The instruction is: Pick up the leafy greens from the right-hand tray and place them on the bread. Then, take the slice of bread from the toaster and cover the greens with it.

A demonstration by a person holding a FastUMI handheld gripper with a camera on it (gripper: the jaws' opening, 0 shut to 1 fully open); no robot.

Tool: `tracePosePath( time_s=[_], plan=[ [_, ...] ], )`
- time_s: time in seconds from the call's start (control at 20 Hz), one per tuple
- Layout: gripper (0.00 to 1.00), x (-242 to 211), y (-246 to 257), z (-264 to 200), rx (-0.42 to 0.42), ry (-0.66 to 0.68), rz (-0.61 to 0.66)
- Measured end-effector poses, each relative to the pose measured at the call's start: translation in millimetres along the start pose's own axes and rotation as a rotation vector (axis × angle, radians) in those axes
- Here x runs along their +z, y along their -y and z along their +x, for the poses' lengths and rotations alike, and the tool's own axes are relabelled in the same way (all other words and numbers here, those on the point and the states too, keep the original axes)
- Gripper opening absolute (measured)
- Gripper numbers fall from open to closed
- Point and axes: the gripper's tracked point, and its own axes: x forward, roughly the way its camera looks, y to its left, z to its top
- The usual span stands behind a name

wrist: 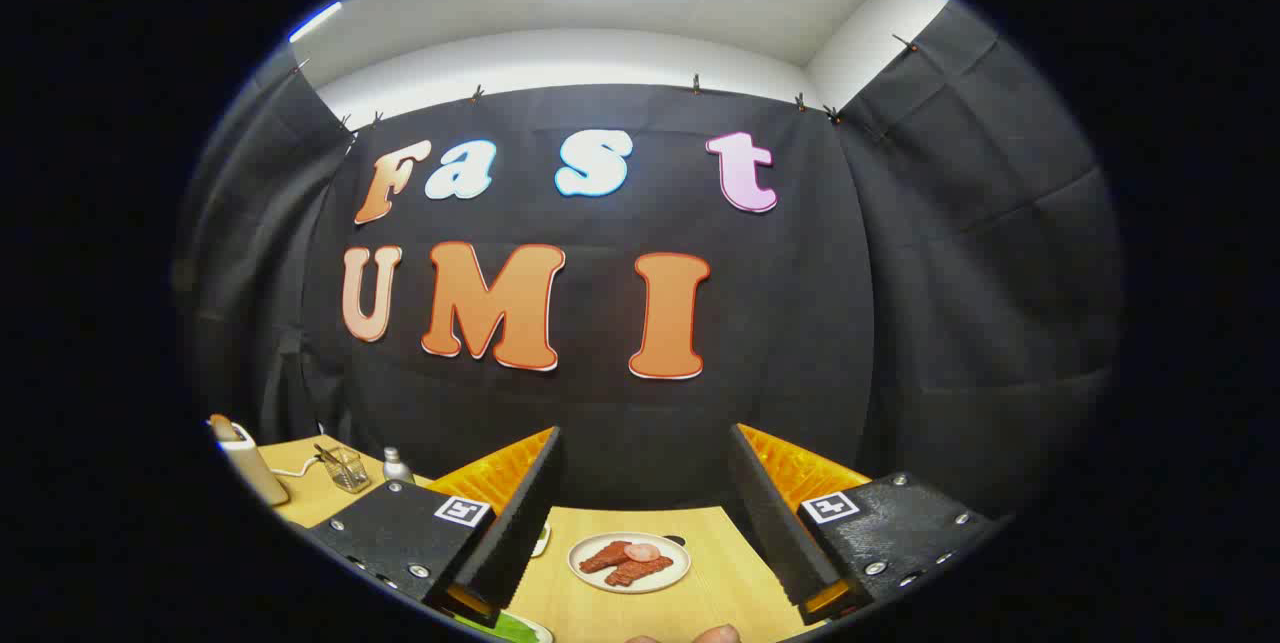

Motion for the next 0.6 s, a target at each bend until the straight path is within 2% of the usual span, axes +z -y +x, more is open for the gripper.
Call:
tracePosePath(
  time_s=[0.2, 0.6],
  plan=[
    [0.97, 25.3, -25.7, 3.8, -0.008, -0.031, 0.01],
    [0.97, 62.0, -64.0, -2.3, -0.003, 0.016, 0.0]
  ],
)
